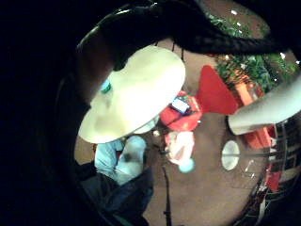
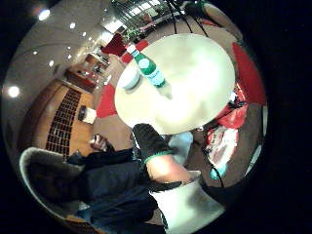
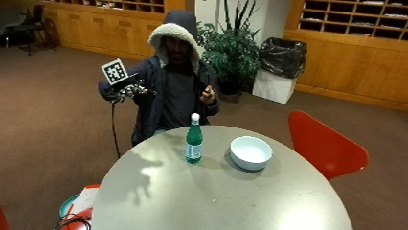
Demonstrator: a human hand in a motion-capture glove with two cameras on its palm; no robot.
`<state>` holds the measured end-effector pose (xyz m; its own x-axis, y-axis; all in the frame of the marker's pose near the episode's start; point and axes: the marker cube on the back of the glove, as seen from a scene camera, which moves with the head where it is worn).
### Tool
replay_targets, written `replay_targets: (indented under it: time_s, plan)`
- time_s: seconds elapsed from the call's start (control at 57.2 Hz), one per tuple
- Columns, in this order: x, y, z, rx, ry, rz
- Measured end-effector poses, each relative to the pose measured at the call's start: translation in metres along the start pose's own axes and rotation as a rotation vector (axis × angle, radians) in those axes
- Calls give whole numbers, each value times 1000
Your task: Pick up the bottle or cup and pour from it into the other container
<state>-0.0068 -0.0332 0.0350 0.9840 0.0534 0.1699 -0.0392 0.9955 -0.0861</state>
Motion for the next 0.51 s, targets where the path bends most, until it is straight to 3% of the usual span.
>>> replay_targets:
  time_s: [0.052, 0.14, 0.262, 0.402, 0.507]
  plan:
    - [0, -18, 18, 46, -103, 28]
    - [10, -33, 52, -43, -287, -168]
    - [4, -67, 111, 92, -504, 45]
    - [-5, -107, 152, 17, -630, 140]
    - [-17, -130, 183, -5, -686, 104]
